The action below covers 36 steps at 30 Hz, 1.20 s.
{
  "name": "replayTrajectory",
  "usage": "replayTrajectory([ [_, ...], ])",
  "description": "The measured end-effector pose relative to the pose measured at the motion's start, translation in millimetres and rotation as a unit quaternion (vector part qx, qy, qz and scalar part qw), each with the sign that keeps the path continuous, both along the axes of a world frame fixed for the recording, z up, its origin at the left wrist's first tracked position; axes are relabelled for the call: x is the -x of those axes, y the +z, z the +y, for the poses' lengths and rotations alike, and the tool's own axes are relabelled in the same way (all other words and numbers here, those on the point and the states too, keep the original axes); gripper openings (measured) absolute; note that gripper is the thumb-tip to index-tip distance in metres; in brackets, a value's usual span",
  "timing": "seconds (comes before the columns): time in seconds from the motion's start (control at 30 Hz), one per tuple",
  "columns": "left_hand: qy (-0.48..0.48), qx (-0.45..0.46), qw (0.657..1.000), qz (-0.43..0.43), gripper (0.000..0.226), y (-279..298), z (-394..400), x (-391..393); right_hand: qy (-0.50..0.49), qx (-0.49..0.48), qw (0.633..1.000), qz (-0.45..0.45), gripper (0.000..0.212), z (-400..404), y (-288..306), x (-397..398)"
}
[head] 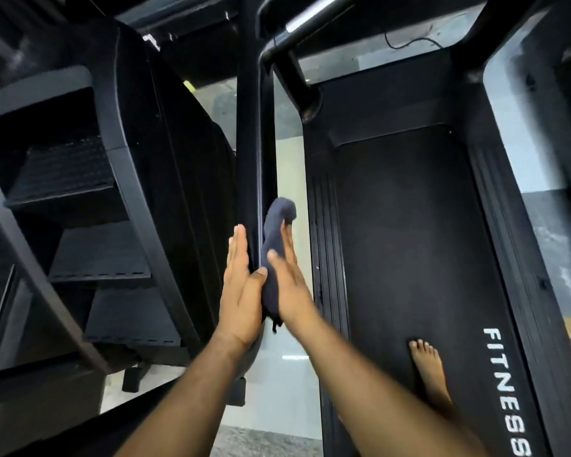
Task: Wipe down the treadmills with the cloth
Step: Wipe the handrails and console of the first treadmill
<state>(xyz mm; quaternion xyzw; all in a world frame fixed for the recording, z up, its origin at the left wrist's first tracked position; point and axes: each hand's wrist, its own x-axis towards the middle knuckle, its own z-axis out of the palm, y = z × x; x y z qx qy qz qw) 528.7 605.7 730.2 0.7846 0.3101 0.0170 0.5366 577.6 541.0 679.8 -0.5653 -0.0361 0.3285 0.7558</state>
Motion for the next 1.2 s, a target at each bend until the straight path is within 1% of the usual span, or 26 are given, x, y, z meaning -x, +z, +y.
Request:
replayTrajectory([
  [0.07,0.013,0.041,0.999,-0.030,0.068,4,-3,-7,0.025,0.040,0.992,-0.114,0.073,0,2,-10],
  [0.1,0.033,0.077,0.995,-0.052,0.063,7,-7,-11,0.044,0.090,0.979,-0.179,0.073,10,3,-31],
  [0.13,0.052,0.101,0.991,-0.064,0.059,10,-9,-14,0.069,0.159,0.952,-0.250,0.072,23,9,-54],
  [0.17,0.062,0.112,0.989,-0.068,0.058,12,-11,-16,0.101,0.234,0.912,-0.321,0.069,35,17,-72],
  [0.2,0.069,0.113,0.989,-0.069,0.058,12,-11,-17,0.114,0.281,0.879,-0.368,0.067,44,23,-85],
  [0.23,0.071,0.111,0.989,-0.070,0.057,11,-10,-17,0.107,0.294,0.862,-0.399,0.065,48,23,-91],
  [0.27,0.077,0.107,0.989,-0.070,0.059,8,-8,-15,0.097,0.270,0.871,-0.399,0.064,45,18,-88],
  [0.3,0.078,0.098,0.990,-0.069,0.060,9,-8,-16,0.087,0.215,0.900,-0.370,0.064,36,10,-77],
  [0.37,0.107,0.088,0.989,-0.055,0.051,10,-7,-21,0.061,0.082,0.960,-0.262,0.066,9,-7,-42],
  [0.4,0.122,0.080,0.988,-0.043,0.049,11,-6,-24,0.063,0.044,0.972,-0.222,0.067,2,-12,-31],
  [0.43,0.128,0.063,0.989,-0.030,0.049,13,-5,-30,0.069,0.028,0.978,-0.197,0.068,3,-14,-34],
  [0.47,0.113,0.020,0.993,-0.019,0.053,13,-3,-34,0.072,0.024,0.980,-0.182,0.070,12,-13,-50],
  [0.5,0.078,-0.043,0.996,-0.002,0.058,11,0,-37,0.070,0.027,0.982,-0.174,0.071,24,-11,-72],
  [0.53,0.037,-0.110,0.993,0.023,0.062,5,1,-39,0.061,0.029,0.984,-0.163,0.071,36,-11,-98],
  [0.6,-0.014,-0.218,0.973,0.080,0.070,-5,0,-40,0.025,0.016,0.993,-0.114,0.068,46,-17,-135],
  [0.63,-0.029,-0.246,0.964,0.098,0.076,-5,-4,-42,0.016,0.013,0.997,-0.078,0.064,45,-25,-134],
  [0.7,-0.042,-0.262,0.959,0.101,0.084,-3,-7,-41,0.028,-0.007,0.999,-0.019,0.062,31,-33,-94],
  [0.77,-0.045,-0.263,0.960,0.087,0.084,-1,-5,-40,0.030,-0.031,0.999,-0.027,0.061,17,-26,-52],
  [0.8,-0.049,-0.266,0.959,0.080,0.085,0,-3,-39,0.041,-0.018,0.998,-0.049,0.062,17,-22,-48],
  [0.87,-0.062,-0.274,0.957,0.071,0.090,1,0,-42,0.039,0.025,0.992,-0.115,0.068,32,-11,-87],
  [0.93,-0.082,-0.290,0.950,0.082,0.093,-2,1,-45,0.034,0.088,0.976,-0.197,0.071,57,3,-151],
  [1.0,-0.090,-0.312,0.940,0.109,0.093,-7,0,-46,0.064,0.140,0.945,-0.290,0.063,73,12,-191],
  [1.03,-0.090,-0.330,0.931,0.124,0.095,-7,-1,-45,0.082,0.162,0.930,-0.318,0.060,74,12,-193],
  [1.07,-0.094,-0.350,0.922,0.138,0.097,-7,-3,-43,0.098,0.165,0.924,-0.331,0.059,69,8,-184],
  [1.13,-0.104,-0.383,0.903,0.163,0.103,-5,-6,-41,0.125,0.129,0.921,-0.345,0.061,46,2,-153],
  [1.2,-0.104,-0.403,0.893,0.171,0.105,-3,-7,-42,0.152,0.115,0.922,-0.338,0.067,34,-2,-137],
])
